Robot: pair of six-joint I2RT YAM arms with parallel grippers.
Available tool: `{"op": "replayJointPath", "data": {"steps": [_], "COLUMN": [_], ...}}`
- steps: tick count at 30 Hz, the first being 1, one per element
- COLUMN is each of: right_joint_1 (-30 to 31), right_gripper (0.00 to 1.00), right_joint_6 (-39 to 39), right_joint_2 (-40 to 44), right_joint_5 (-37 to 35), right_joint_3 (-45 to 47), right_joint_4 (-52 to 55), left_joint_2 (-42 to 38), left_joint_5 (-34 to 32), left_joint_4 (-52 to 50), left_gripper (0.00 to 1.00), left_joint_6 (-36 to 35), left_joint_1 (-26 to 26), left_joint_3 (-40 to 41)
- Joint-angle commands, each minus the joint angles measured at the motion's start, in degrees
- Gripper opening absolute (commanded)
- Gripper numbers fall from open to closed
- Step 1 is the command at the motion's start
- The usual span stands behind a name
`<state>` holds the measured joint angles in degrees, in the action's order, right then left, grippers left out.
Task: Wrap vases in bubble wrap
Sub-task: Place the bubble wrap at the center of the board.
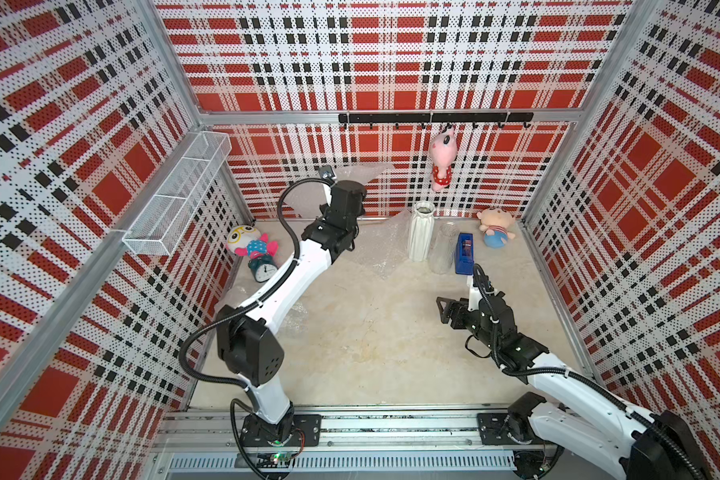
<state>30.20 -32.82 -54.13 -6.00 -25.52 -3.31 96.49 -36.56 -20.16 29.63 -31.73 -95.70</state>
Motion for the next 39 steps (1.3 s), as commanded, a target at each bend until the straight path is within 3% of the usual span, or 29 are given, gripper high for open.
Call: {"op": "replayJointPath", "data": {"steps": [1, 10, 14, 21, 26, 28, 31, 35, 39], "right_joint_1": [-0.2, -0.2, -0.2, -0.2, -0.2, -0.2, -0.2, -0.1, -0.2], "right_gripper": [0.85, 0.84, 0.84, 0.84, 0.84, 0.84, 0.84, 0.85, 0.84], "right_joint_6": [0.7, 1.6, 1.5, 1.5, 1.5, 1.5, 1.5, 1.9, 1.5], "right_joint_2": [-0.8, 0.2, 0.6, 1.7, 2.1, 2.0, 2.0, 2.3, 2.6], "right_joint_5": [-0.2, -0.4, -0.8, -1.5, -2.0, -2.2, -2.6, -4.4, -7.6], "right_joint_3": [-2.0, -1.5, -1.0, -0.7, -0.1, -0.1, -0.2, -0.2, -0.3], "right_joint_4": [-0.7, -1.2, -1.0, 0.1, 0.1, 0.1, 0.4, 1.0, 2.2], "left_joint_2": [-2.3, -1.6, 2.1, 5.5, 3.2, 3.0, 5.1, 5.0, 5.4], "left_joint_5": [-1.0, 4.8, 10.6, 15.5, 6.8, 2.7, -0.4, 3.6, 10.9], "left_joint_4": [-8.5, -12.1, -10.2, -10.6, -20.9, -27.2, -37.6, -38.2, -29.9], "left_gripper": [0.0, 0.0, 0.02, 0.03, 0.04, 0.09, 0.09, 0.08, 0.08], "left_joint_6": [6.1, 10.3, 13.5, 13.5, 10.1, 8.1, 8.4, 7.9, 8.0], "left_joint_1": [-5.1, -21.1, -25.3, -27.1, -24.9, -25.2, -26.6, -28.7, -30.1], "left_joint_3": [8.0, 26.8, 29.2, 23.9, 14.5, 9.2, 2.9, 5.8, 11.5]}}
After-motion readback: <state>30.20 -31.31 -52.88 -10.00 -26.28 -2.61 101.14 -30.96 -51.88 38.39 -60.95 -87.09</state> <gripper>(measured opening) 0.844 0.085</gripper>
